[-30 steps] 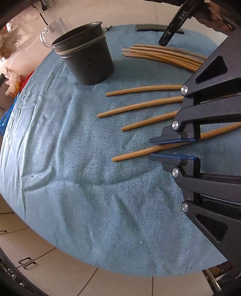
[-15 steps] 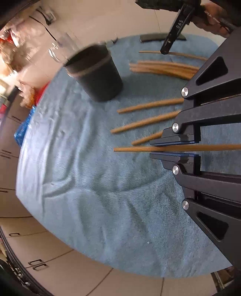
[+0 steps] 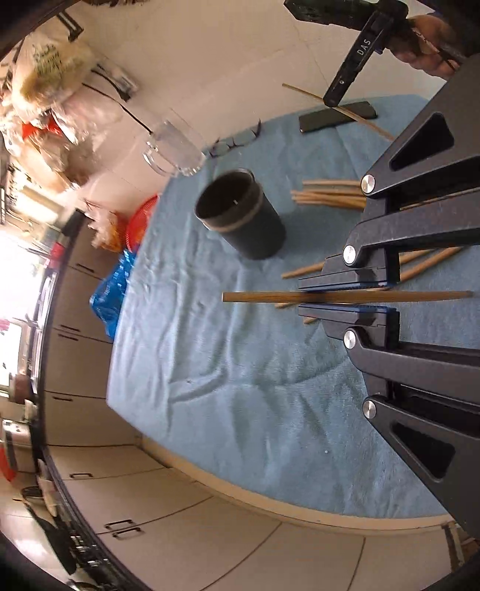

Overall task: Organize utensils
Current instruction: 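Lift the chopstick upright with the right gripper and carry it over the grey cup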

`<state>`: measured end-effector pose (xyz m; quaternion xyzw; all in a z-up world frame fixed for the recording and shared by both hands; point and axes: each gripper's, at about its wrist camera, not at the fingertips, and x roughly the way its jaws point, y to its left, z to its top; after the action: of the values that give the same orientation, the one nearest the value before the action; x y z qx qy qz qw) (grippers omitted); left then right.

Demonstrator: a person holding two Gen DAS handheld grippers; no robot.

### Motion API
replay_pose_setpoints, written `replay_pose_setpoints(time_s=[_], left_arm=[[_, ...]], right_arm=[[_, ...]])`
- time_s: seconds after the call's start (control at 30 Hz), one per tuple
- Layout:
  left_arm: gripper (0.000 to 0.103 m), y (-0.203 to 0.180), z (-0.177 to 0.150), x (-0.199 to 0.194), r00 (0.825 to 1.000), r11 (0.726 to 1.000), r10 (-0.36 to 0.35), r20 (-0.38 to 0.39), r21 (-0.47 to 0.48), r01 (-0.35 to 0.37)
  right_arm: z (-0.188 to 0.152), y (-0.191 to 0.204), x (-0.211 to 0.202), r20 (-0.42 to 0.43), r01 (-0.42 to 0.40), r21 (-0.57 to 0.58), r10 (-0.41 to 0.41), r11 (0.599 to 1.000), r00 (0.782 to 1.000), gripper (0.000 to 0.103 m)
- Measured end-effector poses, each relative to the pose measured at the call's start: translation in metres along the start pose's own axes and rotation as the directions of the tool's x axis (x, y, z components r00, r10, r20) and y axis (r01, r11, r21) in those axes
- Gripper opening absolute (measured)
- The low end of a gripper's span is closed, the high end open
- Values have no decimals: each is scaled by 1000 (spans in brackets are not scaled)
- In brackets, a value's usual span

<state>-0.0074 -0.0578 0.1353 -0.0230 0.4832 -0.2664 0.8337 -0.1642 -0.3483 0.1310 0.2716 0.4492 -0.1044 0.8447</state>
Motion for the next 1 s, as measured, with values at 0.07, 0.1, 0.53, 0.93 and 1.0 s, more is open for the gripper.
replay_pose_setpoints(time_s=[0.07, 0.1, 0.53, 0.93, 1.0], left_arm=[[6, -4, 1, -6, 1000, 1000, -8, 14, 10, 8], [6, -7, 2, -10, 1000, 1000, -10, 22, 14, 10], [6, -24, -1, -40, 997, 1000, -3, 76, 25, 1], [6, -41, 1, -59, 993, 999, 21, 115, 33, -25], [6, -42, 2, -62, 992, 999, 24, 121, 32, -28]], right_arm=[[0, 4, -10, 33, -8, -7, 8, 1000, 999, 7], [0, 6, -13, 45, -12, -11, 12, 1000, 999, 7], [-2, 6, -40, 107, -45, -37, 49, 998, 993, 7], [2, -2, -61, 153, -87, -49, 94, 995, 984, 7], [5, -3, -64, 162, -91, -50, 98, 995, 982, 7]])
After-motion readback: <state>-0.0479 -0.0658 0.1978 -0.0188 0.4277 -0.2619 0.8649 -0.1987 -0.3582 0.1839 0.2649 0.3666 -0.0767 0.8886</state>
